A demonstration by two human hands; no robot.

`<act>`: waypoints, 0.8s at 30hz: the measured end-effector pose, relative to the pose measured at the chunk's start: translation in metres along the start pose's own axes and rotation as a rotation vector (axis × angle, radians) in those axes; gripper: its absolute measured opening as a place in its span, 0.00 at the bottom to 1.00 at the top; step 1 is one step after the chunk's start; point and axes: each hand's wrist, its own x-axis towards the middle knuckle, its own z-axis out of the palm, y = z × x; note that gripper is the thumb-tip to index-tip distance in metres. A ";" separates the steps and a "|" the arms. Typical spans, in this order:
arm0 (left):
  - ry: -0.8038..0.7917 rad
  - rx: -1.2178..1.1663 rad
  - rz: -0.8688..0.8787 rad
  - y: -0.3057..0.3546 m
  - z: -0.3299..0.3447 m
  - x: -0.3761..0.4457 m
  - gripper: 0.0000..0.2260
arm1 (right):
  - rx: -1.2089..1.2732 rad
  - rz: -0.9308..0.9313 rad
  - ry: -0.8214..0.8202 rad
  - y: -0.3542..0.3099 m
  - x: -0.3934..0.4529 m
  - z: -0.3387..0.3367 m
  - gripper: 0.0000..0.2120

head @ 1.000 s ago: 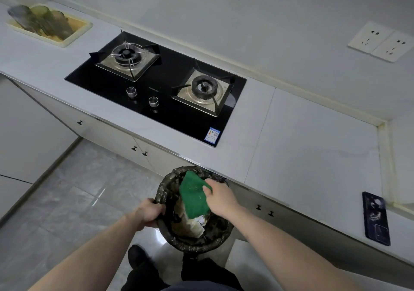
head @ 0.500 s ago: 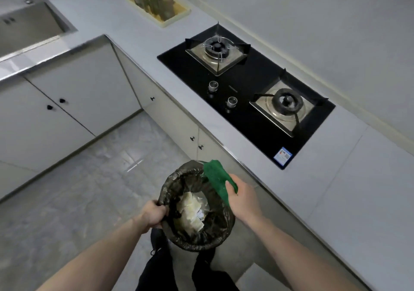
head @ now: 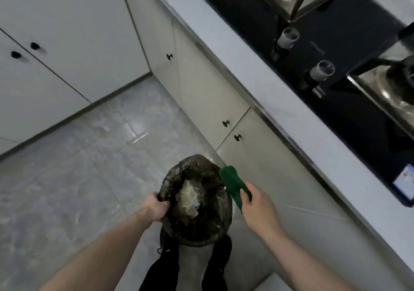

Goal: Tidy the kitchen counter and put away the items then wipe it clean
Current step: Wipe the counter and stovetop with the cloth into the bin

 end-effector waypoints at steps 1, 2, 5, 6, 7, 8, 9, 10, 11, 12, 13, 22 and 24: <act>0.002 0.014 -0.002 -0.007 0.006 0.023 0.08 | -0.028 0.013 -0.001 0.010 0.009 0.016 0.15; 0.005 0.022 -0.001 -0.010 0.011 0.040 0.08 | -0.051 0.023 -0.004 0.017 0.016 0.027 0.15; 0.016 0.048 0.027 -0.027 0.032 0.095 0.03 | -0.073 0.032 -0.040 0.044 0.039 0.069 0.16; 0.019 0.045 0.021 -0.031 0.041 0.112 0.04 | -0.078 0.039 -0.050 0.053 0.047 0.081 0.16; 0.028 0.055 0.020 -0.039 0.052 0.133 0.03 | -0.091 0.050 -0.061 0.066 0.055 0.097 0.16; 0.038 0.054 0.018 -0.041 0.055 0.141 0.02 | -0.103 0.056 -0.075 0.069 0.058 0.100 0.17; 0.038 0.059 0.011 -0.048 0.062 0.159 0.03 | -0.107 0.061 -0.085 0.077 0.063 0.110 0.17; 0.032 0.063 0.001 -0.057 0.068 0.176 0.07 | -0.103 0.064 -0.086 0.083 0.065 0.116 0.17; 0.017 0.070 -0.010 -0.067 0.071 0.195 0.11 | -0.099 0.063 -0.089 0.087 0.067 0.121 0.17; 0.000 0.084 -0.007 -0.081 0.077 0.220 0.15 | -0.099 0.067 -0.089 0.092 0.070 0.125 0.16; -0.016 0.089 -0.015 -0.093 0.082 0.237 0.18 | -0.106 0.069 -0.088 0.096 0.070 0.128 0.16; -0.005 0.205 0.025 -0.083 0.079 0.199 0.36 | 0.015 0.099 -0.100 0.095 0.042 0.104 0.16; 0.000 0.290 0.096 -0.066 0.067 0.172 0.34 | 0.056 0.139 -0.071 0.081 0.023 0.085 0.16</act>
